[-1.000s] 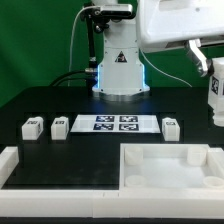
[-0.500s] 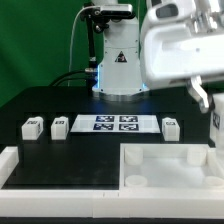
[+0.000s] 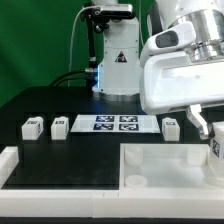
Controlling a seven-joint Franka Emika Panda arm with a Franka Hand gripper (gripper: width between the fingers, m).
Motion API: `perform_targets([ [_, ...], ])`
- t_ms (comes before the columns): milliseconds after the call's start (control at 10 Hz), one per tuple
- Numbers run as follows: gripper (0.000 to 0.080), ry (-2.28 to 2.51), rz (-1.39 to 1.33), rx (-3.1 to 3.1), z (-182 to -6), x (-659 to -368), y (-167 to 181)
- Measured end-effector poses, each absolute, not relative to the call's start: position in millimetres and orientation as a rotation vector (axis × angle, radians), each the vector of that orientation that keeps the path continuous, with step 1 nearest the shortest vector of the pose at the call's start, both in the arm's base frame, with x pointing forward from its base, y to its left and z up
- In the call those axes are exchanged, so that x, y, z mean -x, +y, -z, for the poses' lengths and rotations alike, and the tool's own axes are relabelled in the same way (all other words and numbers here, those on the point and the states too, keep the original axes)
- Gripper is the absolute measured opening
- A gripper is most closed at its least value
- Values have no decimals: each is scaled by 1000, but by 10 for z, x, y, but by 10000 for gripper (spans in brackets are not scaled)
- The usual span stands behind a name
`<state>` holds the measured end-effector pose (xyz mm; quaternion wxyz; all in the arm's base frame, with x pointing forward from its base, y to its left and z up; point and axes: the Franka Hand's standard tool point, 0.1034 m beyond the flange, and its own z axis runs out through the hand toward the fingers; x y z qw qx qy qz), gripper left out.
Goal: Assemble one leg
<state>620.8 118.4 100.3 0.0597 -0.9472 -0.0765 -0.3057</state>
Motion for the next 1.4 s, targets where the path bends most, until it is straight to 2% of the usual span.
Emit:
perform_targets([
  [1400,292,-222,936,2873,-982,-6173,1101],
])
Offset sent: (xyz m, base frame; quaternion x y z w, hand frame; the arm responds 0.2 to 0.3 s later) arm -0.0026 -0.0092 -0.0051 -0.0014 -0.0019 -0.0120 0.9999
